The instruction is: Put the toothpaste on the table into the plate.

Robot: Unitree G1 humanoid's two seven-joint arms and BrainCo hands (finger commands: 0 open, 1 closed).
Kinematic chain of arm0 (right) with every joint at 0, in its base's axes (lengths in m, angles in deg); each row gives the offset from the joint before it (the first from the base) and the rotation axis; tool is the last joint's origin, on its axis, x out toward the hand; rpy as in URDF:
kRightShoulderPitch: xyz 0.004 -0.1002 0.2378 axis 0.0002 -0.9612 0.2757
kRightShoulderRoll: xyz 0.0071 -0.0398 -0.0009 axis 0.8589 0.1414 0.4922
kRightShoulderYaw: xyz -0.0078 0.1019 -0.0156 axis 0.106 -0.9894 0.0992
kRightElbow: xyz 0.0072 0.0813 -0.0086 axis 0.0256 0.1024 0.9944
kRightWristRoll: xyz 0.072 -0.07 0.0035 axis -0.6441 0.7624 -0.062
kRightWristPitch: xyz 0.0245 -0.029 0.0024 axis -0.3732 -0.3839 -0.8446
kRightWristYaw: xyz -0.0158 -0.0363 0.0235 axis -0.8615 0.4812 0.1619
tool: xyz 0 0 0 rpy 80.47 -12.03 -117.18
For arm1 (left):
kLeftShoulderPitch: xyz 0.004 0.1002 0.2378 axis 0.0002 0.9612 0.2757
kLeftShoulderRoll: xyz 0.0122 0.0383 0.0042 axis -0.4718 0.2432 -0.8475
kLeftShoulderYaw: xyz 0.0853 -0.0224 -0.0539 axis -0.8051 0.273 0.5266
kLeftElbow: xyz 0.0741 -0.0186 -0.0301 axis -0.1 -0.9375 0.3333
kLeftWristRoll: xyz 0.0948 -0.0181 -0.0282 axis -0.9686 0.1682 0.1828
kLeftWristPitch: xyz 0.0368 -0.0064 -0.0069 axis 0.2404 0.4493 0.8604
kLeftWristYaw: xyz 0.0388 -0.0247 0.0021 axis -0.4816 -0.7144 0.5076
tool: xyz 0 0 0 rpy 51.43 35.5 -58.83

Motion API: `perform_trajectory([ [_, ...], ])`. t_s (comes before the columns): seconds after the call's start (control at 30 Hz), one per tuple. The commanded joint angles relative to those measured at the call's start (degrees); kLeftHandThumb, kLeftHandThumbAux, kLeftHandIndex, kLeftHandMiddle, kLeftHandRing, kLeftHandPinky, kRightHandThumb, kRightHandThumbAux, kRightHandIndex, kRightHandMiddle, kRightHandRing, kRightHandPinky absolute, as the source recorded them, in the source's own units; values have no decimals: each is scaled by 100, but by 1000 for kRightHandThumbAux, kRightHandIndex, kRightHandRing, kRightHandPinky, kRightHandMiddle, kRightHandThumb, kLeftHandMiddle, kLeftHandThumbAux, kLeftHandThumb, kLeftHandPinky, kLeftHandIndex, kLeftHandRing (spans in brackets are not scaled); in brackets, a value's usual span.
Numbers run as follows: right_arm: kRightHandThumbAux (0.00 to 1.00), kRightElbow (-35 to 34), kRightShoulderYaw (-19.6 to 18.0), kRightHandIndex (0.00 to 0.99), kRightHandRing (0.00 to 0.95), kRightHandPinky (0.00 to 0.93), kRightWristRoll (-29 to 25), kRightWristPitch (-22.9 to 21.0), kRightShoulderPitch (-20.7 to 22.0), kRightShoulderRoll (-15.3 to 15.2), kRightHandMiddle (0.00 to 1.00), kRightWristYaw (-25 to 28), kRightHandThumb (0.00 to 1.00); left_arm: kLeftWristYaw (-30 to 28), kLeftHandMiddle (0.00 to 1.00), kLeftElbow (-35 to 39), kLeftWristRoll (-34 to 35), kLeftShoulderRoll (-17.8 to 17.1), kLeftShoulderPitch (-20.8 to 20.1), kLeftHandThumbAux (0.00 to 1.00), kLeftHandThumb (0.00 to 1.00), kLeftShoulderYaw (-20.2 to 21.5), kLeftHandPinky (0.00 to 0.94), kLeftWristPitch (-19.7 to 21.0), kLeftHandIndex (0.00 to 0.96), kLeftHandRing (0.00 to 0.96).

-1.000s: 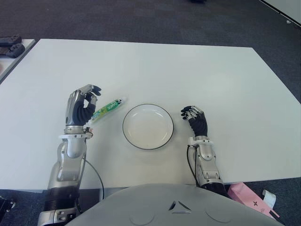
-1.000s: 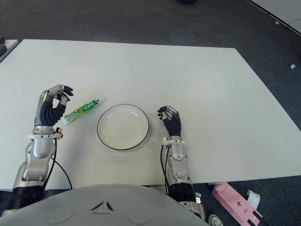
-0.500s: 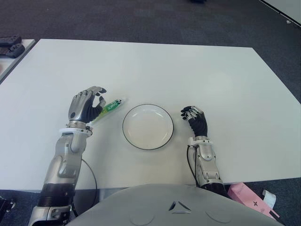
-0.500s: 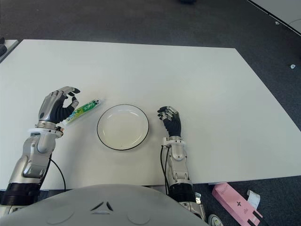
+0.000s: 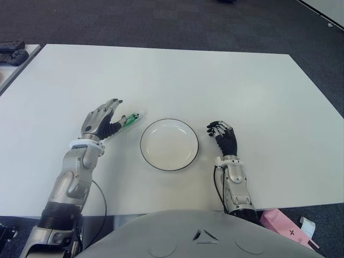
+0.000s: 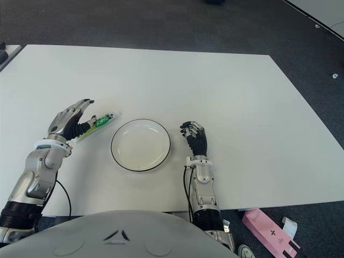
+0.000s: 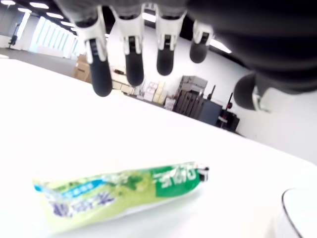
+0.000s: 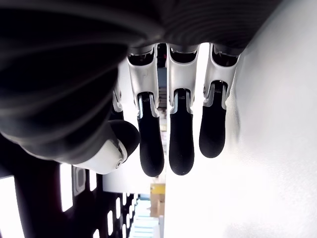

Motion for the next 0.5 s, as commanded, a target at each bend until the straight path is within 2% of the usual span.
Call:
perform_trajectory([
  [0.03,732,177,-3,427,490,486,-45,-341,-174,31,492,11,709,-413,11,-171,-192,-174,-215,230,566,-341,220,211,1,98],
  [0.17,732,124,7,427,486,478,-25,-385,-198,32,487,-2,709,-615,2,-246,-179,-298,-278,195,549,-531,127,273,0,31],
  [0.27,733,103,11,426,484,478,11,-412,-216,29,482,-33,707,-595,0,-505,-201,-406,-399,168,528,-733,46,140,0,10],
  [0.5,733,114,18,426,479,475,0,-382,-223,15,479,-11,706,-756,0,-672,-126,-584,-511,125,500,-982,3,107,0,0],
])
